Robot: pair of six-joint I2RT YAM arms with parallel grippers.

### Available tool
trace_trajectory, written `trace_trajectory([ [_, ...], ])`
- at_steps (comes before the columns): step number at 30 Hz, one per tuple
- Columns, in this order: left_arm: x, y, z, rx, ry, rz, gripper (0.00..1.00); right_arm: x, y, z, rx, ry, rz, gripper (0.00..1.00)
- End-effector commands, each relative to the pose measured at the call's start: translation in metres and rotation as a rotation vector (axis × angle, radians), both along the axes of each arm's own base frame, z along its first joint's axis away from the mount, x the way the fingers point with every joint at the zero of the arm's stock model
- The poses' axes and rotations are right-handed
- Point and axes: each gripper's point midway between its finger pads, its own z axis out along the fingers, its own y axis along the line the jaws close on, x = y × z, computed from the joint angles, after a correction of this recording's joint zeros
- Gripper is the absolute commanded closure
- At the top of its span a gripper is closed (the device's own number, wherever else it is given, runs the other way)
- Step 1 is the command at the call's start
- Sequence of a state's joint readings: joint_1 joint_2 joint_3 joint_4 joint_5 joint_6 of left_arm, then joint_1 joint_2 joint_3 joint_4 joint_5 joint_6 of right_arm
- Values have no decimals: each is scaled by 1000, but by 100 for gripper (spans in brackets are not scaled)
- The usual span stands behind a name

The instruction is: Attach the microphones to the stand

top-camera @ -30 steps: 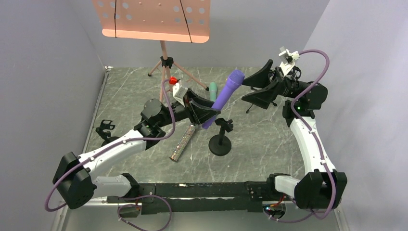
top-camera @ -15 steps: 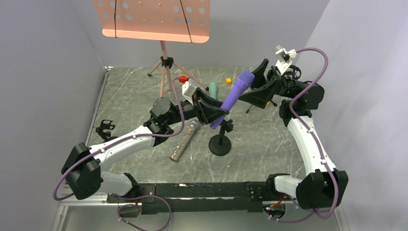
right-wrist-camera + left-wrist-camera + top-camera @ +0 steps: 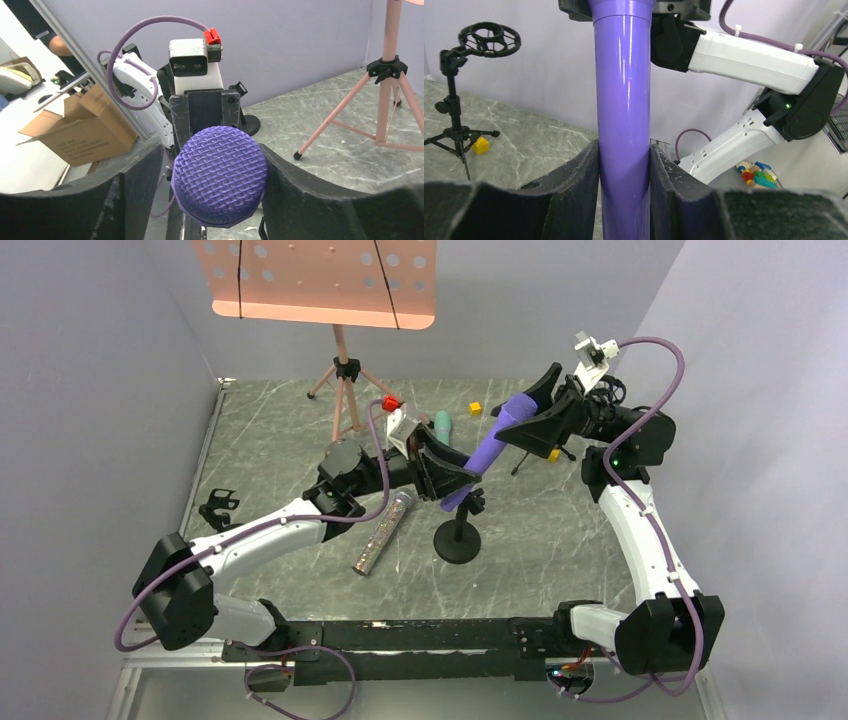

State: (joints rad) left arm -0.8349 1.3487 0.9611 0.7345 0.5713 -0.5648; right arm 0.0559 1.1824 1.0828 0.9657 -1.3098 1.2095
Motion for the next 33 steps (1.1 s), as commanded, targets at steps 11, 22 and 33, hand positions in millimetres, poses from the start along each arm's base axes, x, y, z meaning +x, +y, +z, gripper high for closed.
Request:
trace_trajectory([
  [11, -6, -7, 20, -8, -37, -68, 69, -11, 0, 17, 27, -38, -12, 70],
  [22, 5, -12, 29, 100, -57, -166, 1, -12, 2, 4, 1, -33, -3, 73],
  [33, 11, -26, 52, 129, -65, -234, 1, -12, 5, -4, -27, -51, -1, 73],
])
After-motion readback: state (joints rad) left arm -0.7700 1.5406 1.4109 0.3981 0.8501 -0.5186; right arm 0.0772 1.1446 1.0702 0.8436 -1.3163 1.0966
